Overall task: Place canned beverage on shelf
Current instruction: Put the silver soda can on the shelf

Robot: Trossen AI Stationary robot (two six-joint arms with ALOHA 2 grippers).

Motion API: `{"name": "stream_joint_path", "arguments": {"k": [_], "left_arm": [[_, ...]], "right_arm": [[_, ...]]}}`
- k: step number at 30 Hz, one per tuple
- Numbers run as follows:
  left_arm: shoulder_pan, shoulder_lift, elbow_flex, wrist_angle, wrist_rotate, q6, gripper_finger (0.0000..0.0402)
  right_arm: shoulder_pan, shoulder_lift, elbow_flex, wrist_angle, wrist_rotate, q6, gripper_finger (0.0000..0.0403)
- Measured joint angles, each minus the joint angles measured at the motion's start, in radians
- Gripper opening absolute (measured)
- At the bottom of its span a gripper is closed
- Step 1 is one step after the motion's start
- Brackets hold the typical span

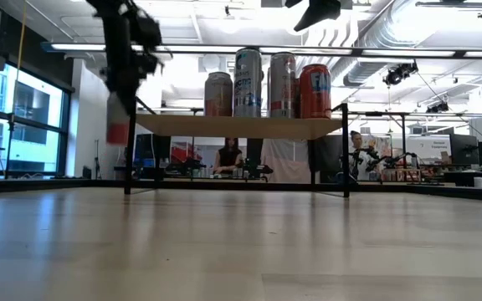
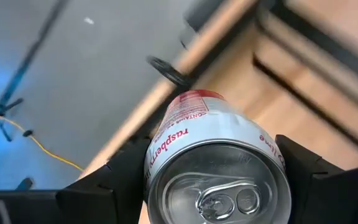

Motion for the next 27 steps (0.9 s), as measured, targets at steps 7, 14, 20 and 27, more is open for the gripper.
{"name": "stream_joint_path", "arguments": {"k": [7,14,20,27], "left_arm": [[-0.041,-0.104,0.217,-0.065,-0.009,-0.165,0.0225],[-0.143,-0.056,0.529,-0.298,0.213,-0.276,0.0225],[-0.279,0.029,0.726,-0.460,0.267,-0.348,0.0225],[-0.391,0.123,0.733,-0.450,0.270,-0.364,0.0225]], "right_arm": [[0.000,0.001,0.000,0.009,0.000,-0.006,0.0334],[0.000,0.016,0.000,0.037,0.000,-0.027,0.0334],[0.000,0.027,0.000,0.046,0.000,-0.027,0.0334],[0.000,0.029,0.000,0.029,0.000,-0.002,0.0334]]}}
